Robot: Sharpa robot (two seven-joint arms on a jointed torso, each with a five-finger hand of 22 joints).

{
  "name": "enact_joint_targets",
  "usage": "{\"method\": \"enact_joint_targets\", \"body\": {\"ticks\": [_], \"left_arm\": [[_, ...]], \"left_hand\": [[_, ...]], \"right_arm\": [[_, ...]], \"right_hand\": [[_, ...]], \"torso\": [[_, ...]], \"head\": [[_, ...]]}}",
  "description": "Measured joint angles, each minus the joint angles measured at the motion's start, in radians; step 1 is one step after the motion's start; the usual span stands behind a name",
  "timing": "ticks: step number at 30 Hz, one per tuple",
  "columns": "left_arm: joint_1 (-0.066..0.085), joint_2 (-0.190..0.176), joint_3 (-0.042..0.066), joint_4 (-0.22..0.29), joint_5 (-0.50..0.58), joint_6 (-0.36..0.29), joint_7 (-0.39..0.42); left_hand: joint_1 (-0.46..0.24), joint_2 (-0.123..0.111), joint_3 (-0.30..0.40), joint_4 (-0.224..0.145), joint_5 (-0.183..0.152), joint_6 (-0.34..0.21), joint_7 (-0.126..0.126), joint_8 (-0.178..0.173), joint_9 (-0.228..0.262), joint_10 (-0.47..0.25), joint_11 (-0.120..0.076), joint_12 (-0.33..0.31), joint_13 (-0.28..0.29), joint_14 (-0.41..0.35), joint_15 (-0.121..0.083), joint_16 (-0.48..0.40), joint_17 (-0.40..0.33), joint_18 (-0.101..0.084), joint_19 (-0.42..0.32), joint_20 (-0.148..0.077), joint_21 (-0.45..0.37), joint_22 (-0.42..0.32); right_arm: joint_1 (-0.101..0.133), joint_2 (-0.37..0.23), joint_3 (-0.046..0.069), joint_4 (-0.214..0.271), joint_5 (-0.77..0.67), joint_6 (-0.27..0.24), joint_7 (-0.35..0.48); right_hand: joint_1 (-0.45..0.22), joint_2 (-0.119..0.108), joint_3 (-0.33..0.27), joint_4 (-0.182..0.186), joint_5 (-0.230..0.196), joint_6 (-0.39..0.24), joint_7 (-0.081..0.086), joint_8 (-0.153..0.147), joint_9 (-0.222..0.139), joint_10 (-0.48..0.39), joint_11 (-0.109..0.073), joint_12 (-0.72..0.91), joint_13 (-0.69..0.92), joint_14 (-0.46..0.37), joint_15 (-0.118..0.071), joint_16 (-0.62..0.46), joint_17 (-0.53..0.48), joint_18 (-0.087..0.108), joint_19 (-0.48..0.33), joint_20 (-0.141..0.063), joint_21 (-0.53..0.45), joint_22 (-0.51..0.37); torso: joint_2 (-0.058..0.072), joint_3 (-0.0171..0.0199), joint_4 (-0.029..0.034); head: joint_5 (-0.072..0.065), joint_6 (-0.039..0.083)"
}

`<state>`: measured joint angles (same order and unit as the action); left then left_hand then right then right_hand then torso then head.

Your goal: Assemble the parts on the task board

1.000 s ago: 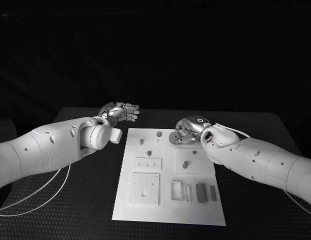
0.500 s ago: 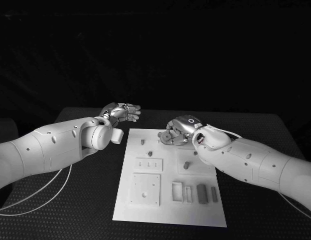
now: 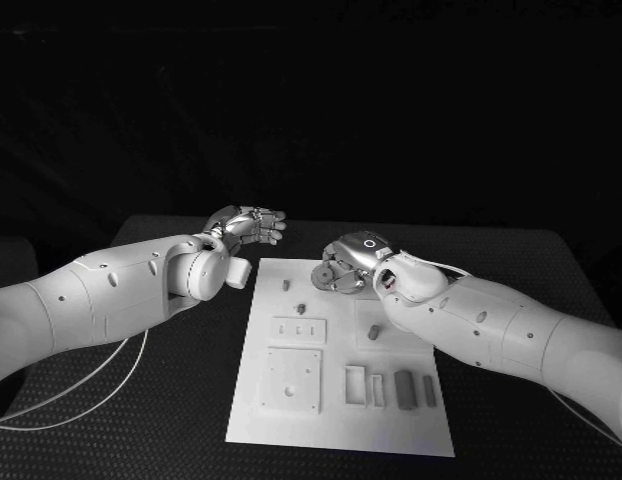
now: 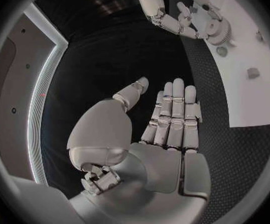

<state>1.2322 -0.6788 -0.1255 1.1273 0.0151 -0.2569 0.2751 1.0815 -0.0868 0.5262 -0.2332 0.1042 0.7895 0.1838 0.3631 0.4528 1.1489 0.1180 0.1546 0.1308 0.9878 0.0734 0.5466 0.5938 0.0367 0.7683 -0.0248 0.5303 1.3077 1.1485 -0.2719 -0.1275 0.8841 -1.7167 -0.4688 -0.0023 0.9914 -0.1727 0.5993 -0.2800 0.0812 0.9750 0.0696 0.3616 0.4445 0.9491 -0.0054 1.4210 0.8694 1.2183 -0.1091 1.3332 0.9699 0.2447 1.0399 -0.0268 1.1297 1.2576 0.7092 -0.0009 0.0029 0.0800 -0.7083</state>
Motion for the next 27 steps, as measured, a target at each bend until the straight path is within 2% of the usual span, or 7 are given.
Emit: {"method": "enact_joint_targets", "body": {"ticks": [6, 12, 19, 22, 27], "left_arm": [[0.003, 0.008, 0.001, 0.000, 0.000, 0.000, 0.000], [0.004, 0.009, 0.000, -0.001, 0.000, 0.000, 0.000], [0.009, 0.009, 0.000, 0.001, -0.001, 0.000, 0.000], [0.010, 0.010, 0.000, 0.001, -0.001, 0.000, 0.000], [0.011, 0.010, 0.000, 0.001, -0.001, 0.000, 0.000]], "left_hand": [[0.000, 0.000, 0.000, 0.000, 0.000, 0.000, 0.000, 0.000, 0.000, 0.000, 0.000, -0.004, 0.000, 0.000, 0.000, 0.000, 0.000, 0.000, 0.000, 0.000, 0.000, 0.000], [0.000, 0.000, 0.000, 0.000, 0.000, 0.000, 0.000, 0.000, 0.000, 0.000, 0.000, -0.004, 0.000, 0.000, 0.000, 0.000, 0.000, 0.000, 0.000, 0.000, 0.000, 0.000], [0.000, 0.000, 0.000, 0.000, 0.000, 0.000, 0.000, 0.000, 0.000, 0.000, 0.000, -0.004, 0.000, 0.000, 0.000, 0.000, 0.000, 0.000, 0.000, 0.000, 0.000, 0.000], [0.000, 0.000, 0.000, 0.000, 0.000, 0.000, 0.000, 0.000, 0.000, 0.000, 0.000, -0.004, 0.000, 0.000, 0.000, 0.000, 0.000, 0.000, 0.000, 0.000, 0.000, 0.000], [0.000, 0.000, 0.000, 0.000, 0.000, 0.000, 0.000, 0.000, 0.000, 0.000, 0.000, -0.004, 0.000, 0.000, 0.000, 0.000, 0.001, 0.000, 0.000, 0.000, 0.000, 0.000]], "right_arm": [[-0.008, 0.011, -0.002, -0.018, -0.020, 0.001, -0.015], [-0.008, 0.024, -0.002, -0.024, -0.034, 0.003, -0.024], [-0.009, 0.029, -0.002, -0.033, -0.044, 0.005, -0.031], [-0.009, 0.032, -0.003, -0.033, -0.047, 0.006, -0.032], [-0.010, 0.034, -0.003, -0.033, -0.049, 0.009, -0.034]], "right_hand": [[0.000, 0.000, 0.003, 0.003, 0.000, 0.000, 0.000, -0.003, 0.000, 0.000, 0.000, 0.000, 0.000, 0.000, 0.000, 0.000, 0.000, 0.000, 0.000, 0.000, 0.000, -0.001], [0.000, 0.000, 0.009, 0.003, 0.000, 0.000, 0.000, -0.003, 0.001, 0.000, 0.000, -0.004, 0.000, 0.000, 0.000, 0.000, 0.001, 0.000, 0.000, 0.000, 0.000, -0.001], [-0.005, -0.005, 0.011, 0.006, -0.008, 0.000, 0.000, -0.008, 0.005, 0.000, 0.000, -0.004, 0.000, 0.000, 0.000, -0.006, 0.001, 0.000, 0.000, 0.000, 0.000, -0.003], [-0.005, -0.005, 0.011, 0.006, -0.009, 0.000, 0.000, -0.008, 0.003, 0.000, 0.000, -0.004, 0.000, 0.000, 0.000, -0.006, 0.001, 0.000, 0.001, 0.002, 0.000, -0.003], [-0.005, -0.005, 0.014, 0.008, -0.012, 0.000, 0.001, -0.009, 0.002, 0.000, 0.000, -0.004, 0.000, 0.000, 0.001, -0.006, 0.001, 0.000, 0.001, 0.002, 0.000, -0.004]], "torso": [[0.000, -0.0051, 0.0067], [0.001, -0.0076, 0.0103], [0.002, -0.0077, 0.0090], [0.002, -0.0063, 0.0085], [0.002, -0.0061, 0.0085]], "head": [[-0.005, 0.003], [-0.003, 0.002], [0.004, 0.001], [0.007, 0.001], [0.012, -0.003]]}}
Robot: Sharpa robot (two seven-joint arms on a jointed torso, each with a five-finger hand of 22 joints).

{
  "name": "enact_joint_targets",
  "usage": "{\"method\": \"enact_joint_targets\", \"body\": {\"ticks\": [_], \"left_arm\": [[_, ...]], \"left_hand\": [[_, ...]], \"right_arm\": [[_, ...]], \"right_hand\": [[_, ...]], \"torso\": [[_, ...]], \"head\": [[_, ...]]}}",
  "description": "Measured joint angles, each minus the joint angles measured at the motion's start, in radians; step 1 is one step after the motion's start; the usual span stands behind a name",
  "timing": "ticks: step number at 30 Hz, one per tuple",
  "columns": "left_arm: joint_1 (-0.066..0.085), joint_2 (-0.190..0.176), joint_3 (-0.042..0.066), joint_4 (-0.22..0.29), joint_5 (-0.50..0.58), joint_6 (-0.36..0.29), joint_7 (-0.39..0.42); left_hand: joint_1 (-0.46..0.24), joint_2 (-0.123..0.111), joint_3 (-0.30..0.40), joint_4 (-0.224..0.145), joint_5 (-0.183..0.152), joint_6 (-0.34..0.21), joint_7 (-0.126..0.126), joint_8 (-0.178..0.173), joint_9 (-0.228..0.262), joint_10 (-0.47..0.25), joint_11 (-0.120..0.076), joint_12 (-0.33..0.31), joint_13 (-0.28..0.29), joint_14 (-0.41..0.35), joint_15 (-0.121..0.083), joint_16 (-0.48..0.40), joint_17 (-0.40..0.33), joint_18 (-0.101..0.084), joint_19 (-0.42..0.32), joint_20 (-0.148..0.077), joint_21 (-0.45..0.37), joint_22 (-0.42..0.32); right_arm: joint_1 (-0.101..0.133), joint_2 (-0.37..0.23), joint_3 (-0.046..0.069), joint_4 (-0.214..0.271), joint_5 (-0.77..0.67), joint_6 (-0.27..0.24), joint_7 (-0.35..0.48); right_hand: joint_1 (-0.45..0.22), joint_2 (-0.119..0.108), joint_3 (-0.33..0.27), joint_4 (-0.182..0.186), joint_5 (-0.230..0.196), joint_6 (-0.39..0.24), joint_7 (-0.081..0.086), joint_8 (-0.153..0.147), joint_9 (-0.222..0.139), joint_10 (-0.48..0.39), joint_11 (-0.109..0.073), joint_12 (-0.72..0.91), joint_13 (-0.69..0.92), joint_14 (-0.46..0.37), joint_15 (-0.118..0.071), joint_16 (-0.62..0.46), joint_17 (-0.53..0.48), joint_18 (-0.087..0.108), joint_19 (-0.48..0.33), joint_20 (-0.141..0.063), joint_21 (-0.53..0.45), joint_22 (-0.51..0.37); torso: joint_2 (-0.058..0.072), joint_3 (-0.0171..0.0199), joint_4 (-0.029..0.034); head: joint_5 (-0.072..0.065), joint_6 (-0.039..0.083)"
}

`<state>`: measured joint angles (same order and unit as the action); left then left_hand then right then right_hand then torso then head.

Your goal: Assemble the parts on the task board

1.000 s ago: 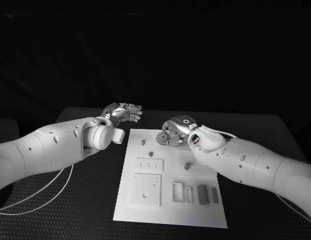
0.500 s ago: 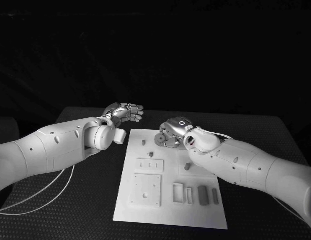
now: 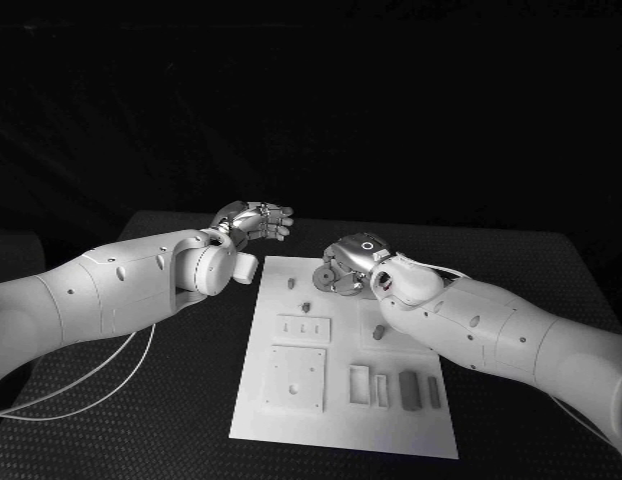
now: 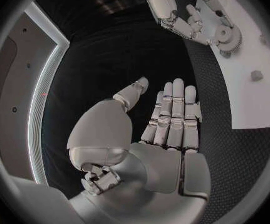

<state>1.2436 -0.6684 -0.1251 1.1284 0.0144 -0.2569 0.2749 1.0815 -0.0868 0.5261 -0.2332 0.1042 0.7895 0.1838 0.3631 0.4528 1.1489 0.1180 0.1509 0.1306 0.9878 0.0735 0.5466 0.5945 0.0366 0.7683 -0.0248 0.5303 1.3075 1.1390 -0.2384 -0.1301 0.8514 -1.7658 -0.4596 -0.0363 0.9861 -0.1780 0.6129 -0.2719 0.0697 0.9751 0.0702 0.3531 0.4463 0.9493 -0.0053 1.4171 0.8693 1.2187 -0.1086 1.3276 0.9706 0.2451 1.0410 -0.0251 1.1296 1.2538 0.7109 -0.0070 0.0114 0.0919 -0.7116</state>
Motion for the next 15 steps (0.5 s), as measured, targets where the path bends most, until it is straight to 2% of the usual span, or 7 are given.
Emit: {"method": "enact_joint_targets", "body": {"ticks": [9, 15], "left_arm": [[0.008, -0.001, 0.000, 0.008, -0.001, 0.000, 0.000], [0.015, -0.002, 0.000, 0.014, -0.004, 0.000, 0.000]], "left_hand": [[0.000, 0.000, 0.000, 0.000, 0.000, 0.000, 0.000, 0.000, 0.000, 0.000, 0.000, 0.000, 0.001, 0.000, 0.000, 0.000, 0.000, 0.000, 0.000, 0.000, 0.000, 0.000], [0.000, 0.000, 0.000, 0.000, 0.000, 0.000, 0.000, 0.000, 0.000, 0.000, 0.000, 0.000, 0.001, 0.000, 0.000, 0.000, 0.000, 0.000, 0.000, 0.000, 0.000, 0.000]], "right_arm": [[0.000, 0.005, -0.001, -0.006, -0.006, 0.003, -0.001], [0.000, 0.010, -0.001, -0.005, -0.009, 0.004, -0.001]], "right_hand": [[0.000, 0.000, 0.003, -0.003, 0.000, 0.000, 0.000, -0.002, 0.000, 0.000, 0.000, 0.000, 0.000, 0.000, 0.000, 0.000, 0.000, 0.000, 0.000, 0.000, 0.000, 0.000], [0.000, 0.000, 0.003, -0.003, 0.000, 0.000, 0.000, -0.003, -0.001, 0.000, 0.000, 0.000, 0.000, 0.000, 0.000, 0.000, 0.000, 0.000, 0.000, 0.000, 0.000, 0.000]], "torso": [[0.001, 0.0004, -0.0008], [0.003, 0.0016, -0.0010]], "head": [[0.007, -0.005], [0.011, -0.013]]}}
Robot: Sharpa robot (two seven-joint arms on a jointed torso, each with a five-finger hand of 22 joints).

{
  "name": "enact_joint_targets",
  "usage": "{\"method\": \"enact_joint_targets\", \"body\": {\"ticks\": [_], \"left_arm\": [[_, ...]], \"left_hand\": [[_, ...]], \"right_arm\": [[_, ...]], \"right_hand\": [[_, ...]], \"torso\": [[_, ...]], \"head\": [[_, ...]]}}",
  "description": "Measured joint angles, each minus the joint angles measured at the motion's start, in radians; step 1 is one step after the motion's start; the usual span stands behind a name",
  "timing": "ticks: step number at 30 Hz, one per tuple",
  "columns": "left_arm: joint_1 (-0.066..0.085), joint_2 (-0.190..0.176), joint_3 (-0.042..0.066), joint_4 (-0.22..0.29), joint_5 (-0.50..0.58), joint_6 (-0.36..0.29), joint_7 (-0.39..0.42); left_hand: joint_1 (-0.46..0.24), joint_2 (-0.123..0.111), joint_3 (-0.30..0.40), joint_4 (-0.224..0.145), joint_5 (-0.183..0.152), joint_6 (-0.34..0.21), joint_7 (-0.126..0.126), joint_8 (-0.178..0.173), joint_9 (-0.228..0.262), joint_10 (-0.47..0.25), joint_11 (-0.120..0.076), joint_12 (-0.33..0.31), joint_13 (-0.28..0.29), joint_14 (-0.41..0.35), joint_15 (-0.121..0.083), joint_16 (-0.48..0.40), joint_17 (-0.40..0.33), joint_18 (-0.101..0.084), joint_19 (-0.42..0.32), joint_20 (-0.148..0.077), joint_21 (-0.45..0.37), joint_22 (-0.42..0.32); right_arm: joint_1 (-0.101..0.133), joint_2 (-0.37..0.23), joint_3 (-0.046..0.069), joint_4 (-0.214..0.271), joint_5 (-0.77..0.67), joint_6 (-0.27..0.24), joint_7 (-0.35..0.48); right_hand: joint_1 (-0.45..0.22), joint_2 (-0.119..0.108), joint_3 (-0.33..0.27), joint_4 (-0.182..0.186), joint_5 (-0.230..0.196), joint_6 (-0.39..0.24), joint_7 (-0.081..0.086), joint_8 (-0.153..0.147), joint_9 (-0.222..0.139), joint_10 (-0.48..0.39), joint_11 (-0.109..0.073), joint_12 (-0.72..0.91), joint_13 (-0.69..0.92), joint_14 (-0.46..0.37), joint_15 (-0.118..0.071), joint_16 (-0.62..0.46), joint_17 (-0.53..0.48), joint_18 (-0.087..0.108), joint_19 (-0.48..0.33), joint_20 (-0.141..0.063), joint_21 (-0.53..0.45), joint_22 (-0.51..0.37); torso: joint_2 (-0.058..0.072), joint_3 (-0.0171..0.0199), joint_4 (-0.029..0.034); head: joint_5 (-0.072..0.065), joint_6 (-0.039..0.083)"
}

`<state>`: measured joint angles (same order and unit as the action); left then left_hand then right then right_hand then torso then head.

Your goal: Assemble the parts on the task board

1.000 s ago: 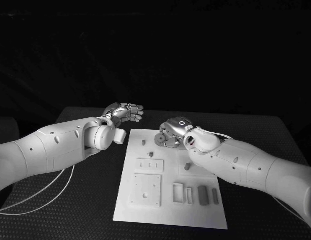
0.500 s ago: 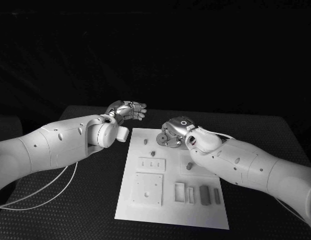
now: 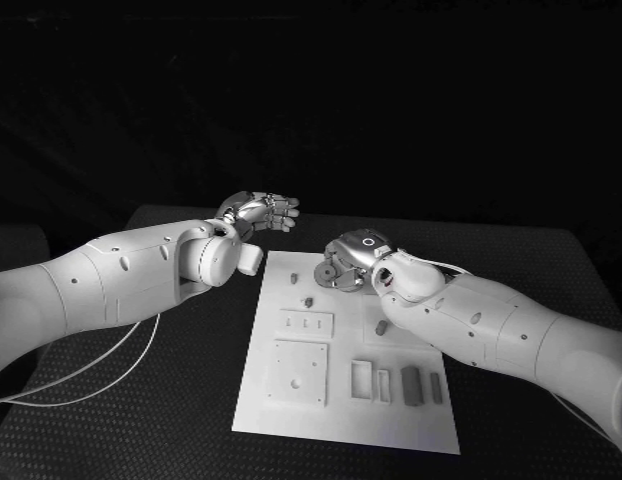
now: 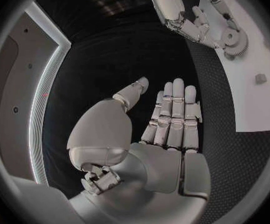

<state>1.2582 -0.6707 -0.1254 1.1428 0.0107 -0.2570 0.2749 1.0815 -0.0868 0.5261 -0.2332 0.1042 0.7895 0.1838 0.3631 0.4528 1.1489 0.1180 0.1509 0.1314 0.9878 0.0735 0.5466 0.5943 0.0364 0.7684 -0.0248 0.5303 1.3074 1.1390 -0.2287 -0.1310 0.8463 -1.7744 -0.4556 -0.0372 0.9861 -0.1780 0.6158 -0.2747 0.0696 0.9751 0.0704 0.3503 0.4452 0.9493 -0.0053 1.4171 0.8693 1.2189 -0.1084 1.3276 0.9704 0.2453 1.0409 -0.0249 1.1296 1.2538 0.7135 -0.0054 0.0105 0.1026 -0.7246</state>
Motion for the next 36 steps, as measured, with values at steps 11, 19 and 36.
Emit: {"method": "enact_joint_targets", "body": {"ticks": [11, 19, 36], "left_arm": [[0.011, 0.001, 0.000, 0.003, -0.004, 0.000, 0.000], [0.013, 0.002, 0.000, 0.005, -0.005, 0.000, 0.000], [0.014, 0.004, 0.000, 0.005, -0.006, 0.000, 0.000]], "left_hand": [[0.000, 0.000, 0.003, -0.003, 0.000, 0.000, 0.000, 0.000, 0.000, 0.000, 0.000, 0.000, 0.000, 0.000, 0.000, 0.000, 0.001, 0.000, 0.000, 0.000, 0.000, 0.000], [0.000, 0.000, 0.003, -0.003, 0.000, 0.000, 0.000, 0.000, 0.000, 0.000, 0.000, 0.000, 0.000, 0.000, 0.000, 0.000, 0.001, 0.000, 0.000, 0.000, 0.000, 0.001], [0.000, 0.000, 0.003, -0.003, 0.000, 0.000, 0.000, 0.000, 0.000, 0.000, 0.000, 0.000, 0.001, 0.000, 0.000, 0.000, 0.001, 0.000, 0.000, 0.000, 0.000, 0.000]], "right_arm": [[0.000, 0.007, -0.002, -0.007, -0.002, 0.006, 0.000], [0.000, 0.010, -0.004, -0.009, -0.003, 0.015, 0.000], [0.000, 0.018, -0.005, -0.021, -0.003, 0.028, -0.001]], "right_hand": [[0.004, -0.004, 0.003, 0.003, 0.000, -0.003, 0.003, 0.000, 0.001, 0.000, 0.000, 0.000, 0.000, 0.001, 0.001, 0.000, 0.000, 0.000, -0.005, -0.002, 0.000, -0.001], [0.004, -0.004, 0.006, 0.000, 0.000, -0.007, 0.007, -0.003, 0.001, 0.000, 0.000, -0.004, 0.000, 0.001, 0.001, -0.001, 0.000, 0.000, -0.005, -0.002, 0.000, -0.002], [0.004, -0.004, 0.017, -0.005, -0.002, -0.045, 0.045, -0.046, -0.018, -0.002, 0.016, -0.005, 0.003, 0.004, 0.013, -0.008, 0.005, 0.000, -0.007, 0.000, 0.000, -0.007]], "torso": [[0.005, 0.0006, 0.0017], [0.006, 0.0006, 0.0021], [0.006, -0.0006, 0.0005]], "head": [[0.000, -0.004], [0.003, -0.007], [0.009, -0.004]]}}
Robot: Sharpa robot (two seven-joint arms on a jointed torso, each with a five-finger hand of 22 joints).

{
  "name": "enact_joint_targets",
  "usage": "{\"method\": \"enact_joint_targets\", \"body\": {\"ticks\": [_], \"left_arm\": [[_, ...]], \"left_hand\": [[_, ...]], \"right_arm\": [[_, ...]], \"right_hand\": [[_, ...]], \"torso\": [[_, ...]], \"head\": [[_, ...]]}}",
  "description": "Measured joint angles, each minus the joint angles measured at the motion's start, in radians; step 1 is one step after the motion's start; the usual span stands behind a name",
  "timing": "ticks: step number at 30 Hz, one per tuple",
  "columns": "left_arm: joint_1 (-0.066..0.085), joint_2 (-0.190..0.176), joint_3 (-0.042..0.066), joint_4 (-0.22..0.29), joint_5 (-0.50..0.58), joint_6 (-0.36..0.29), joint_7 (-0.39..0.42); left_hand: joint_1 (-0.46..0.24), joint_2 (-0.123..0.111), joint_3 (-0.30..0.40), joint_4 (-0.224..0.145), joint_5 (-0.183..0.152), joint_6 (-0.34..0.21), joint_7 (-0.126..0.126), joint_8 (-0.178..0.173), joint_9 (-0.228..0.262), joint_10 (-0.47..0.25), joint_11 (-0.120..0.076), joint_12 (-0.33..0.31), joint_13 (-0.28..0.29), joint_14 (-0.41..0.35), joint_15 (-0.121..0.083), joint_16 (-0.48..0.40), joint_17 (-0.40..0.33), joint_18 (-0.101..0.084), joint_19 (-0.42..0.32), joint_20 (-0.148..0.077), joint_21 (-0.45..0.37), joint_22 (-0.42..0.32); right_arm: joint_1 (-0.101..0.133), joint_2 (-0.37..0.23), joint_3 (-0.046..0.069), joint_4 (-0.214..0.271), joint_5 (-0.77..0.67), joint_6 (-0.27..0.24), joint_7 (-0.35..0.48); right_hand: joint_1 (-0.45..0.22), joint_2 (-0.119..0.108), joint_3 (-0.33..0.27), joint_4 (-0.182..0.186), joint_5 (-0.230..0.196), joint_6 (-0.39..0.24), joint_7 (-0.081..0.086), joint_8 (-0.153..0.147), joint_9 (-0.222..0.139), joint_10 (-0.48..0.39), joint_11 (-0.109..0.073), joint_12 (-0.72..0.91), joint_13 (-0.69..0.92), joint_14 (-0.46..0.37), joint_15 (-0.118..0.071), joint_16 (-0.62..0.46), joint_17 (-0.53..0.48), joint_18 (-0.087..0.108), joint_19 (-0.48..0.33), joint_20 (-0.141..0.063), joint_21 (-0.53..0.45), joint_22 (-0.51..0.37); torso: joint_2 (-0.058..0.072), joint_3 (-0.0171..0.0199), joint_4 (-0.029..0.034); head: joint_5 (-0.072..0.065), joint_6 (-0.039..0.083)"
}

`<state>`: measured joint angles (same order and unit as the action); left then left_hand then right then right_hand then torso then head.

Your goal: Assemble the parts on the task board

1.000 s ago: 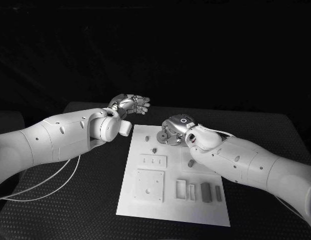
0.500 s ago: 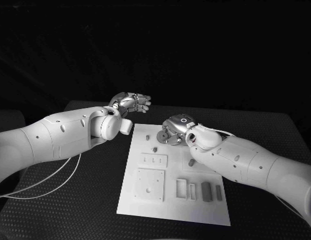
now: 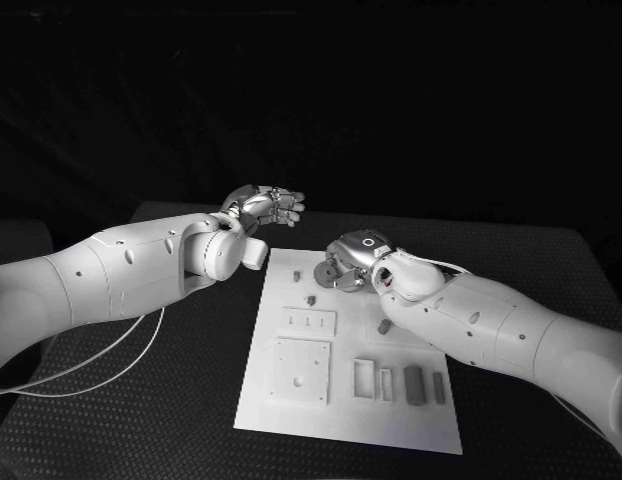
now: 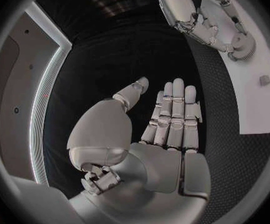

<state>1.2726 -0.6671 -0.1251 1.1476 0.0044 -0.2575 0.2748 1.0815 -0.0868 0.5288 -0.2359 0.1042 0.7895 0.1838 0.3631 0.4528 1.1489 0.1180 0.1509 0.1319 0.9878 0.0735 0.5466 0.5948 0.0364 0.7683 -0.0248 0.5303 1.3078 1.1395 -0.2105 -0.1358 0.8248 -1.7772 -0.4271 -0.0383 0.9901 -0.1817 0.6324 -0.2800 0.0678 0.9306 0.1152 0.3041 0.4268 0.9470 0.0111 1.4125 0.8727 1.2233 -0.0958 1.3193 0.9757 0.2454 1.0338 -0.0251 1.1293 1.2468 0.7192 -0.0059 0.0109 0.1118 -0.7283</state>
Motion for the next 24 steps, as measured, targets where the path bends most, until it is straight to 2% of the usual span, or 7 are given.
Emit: {"method": "enact_joint_targets", "body": {"ticks": [7, 11, 24], "left_arm": [[0.000, 0.001, 0.000, 0.000, 0.000, 0.000, 0.000], [0.000, 0.000, 0.000, 0.001, -0.001, 0.000, 0.000], [0.001, 0.000, 0.000, 0.000, -0.002, 0.000, -0.001]], "left_hand": [[0.000, 0.000, 0.000, 0.000, 0.000, 0.000, 0.000, 0.000, 0.000, 0.000, 0.000, 0.000, 0.000, 0.000, 0.000, 0.000, 0.001, 0.000, 0.000, 0.000, 0.000, 0.000], [0.000, 0.000, 0.000, 0.000, 0.000, 0.000, 0.000, 0.000, 0.000, 0.000, 0.000, 0.000, 0.000, 0.000, 0.000, 0.000, 0.001, 0.000, 0.000, 0.000, 0.000, 0.000], [0.000, 0.000, 0.000, 0.000, 0.000, 0.000, 0.000, 0.000, 0.000, 0.000, 0.000, 0.000, 0.000, 0.000, 0.000, 0.000, 0.001, 0.000, 0.000, 0.000, 0.000, 0.000]], "right_arm": [[-0.001, 0.001, -0.001, 0.000, 0.000, 0.008, -0.002], [-0.001, 0.002, -0.001, 0.000, 0.000, 0.012, -0.003], [-0.001, 0.003, -0.001, 0.004, 0.007, 0.026, -0.004]], "right_hand": [[0.000, 0.000, 0.000, 0.000, -0.006, -0.004, 0.004, -0.008, -0.007, -0.003, 0.004, -0.003, 0.001, -0.003, 0.003, -0.001, 0.001, 0.000, -0.003, 0.003, 0.000, -0.002], [0.001, -0.010, 0.000, 0.000, -0.006, -0.027, -0.001, -0.020, -0.011, -0.004, 0.003, -0.003, 0.001, -0.004, 0.004, -0.005, 0.001, 0.000, -0.004, 0.004, -0.001, -0.004], [0.000, -0.011, 0.000, 0.000, -0.006, -0.059, -0.004, -0.032, -0.016, -0.004, 0.004, -0.007, 0.001, -0.004, 0.004, -0.005, 0.003, 0.000, -0.004, 0.004, 0.003, -0.007]], "torso": [[0.000, -0.0004, -0.0001], [0.000, -0.0004, -0.0005], [0.001, -0.0007, -0.0007]], "head": [[0.002, 0.001], [0.003, 0.000], [0.004, -0.001]]}}
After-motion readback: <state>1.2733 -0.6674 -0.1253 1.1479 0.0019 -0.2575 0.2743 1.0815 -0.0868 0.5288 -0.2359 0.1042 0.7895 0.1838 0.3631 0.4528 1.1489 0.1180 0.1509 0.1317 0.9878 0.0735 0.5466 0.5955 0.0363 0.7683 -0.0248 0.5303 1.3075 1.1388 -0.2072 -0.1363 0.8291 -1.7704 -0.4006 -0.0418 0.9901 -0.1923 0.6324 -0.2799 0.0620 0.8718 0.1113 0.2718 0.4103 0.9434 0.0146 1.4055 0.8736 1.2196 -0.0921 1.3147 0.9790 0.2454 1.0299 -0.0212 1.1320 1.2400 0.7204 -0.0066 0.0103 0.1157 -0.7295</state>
